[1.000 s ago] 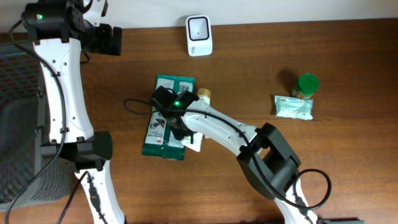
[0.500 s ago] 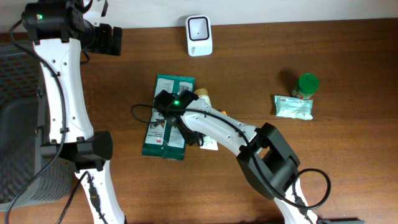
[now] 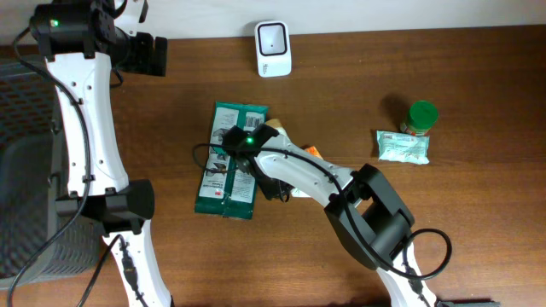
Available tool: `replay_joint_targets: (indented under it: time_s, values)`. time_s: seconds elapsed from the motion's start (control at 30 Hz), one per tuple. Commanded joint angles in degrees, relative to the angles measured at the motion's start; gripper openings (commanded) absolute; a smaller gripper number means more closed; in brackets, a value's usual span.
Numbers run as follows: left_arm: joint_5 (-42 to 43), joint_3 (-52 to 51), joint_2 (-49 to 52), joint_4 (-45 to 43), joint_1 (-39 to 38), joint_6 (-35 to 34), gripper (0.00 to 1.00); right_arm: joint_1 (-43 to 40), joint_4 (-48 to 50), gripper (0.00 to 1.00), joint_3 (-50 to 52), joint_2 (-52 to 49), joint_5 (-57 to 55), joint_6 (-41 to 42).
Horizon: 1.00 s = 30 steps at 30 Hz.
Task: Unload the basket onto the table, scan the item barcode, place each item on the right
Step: 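Move the right gripper to the white tube and grasp it, then lift the white tube and pull it out from the pile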
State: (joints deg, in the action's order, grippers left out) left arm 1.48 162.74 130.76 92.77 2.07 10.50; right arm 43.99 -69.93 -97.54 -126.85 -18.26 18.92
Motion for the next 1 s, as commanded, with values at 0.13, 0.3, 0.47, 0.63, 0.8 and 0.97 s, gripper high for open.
replay_joint_targets:
  time_s: [0.13,0.3,0.47,0.63,0.8,0.97]
  values:
    - [0.4,0.2,-0.3,-0.1,0.3,0.5,0.99,-4.5,0.9,0.04,-0.9,-0.3,5.2,-2.1]
    - [0.4,0.2,-0.3,-0.1,0.3,0.5,0.99,-11.9,1.3,0.04,-4.0,5.4,31.6,-12.7]
    - [0.4,0.2,-0.3,-0.1,0.3,0.5,0.99,-22.2,1.2,0.04,-3.1,6.2,56.4,-19.6]
    - [0.4,0.2,-0.3,-0.1,0.3,0.5,0.99,-23.8,4.1,0.05,2.0,3.6,57.9,-14.9]
    - [0.4,0.2,-0.3,-0.1,0.3,0.5,0.99,-23.9,6.3,0.35,5.6,3.5,45.2,-7.6]
    - [0.4,0.2,-0.3,-0.1,0.3,0.5,0.99,-25.7,6.3,0.49,3.0,3.5,41.8,-11.1]
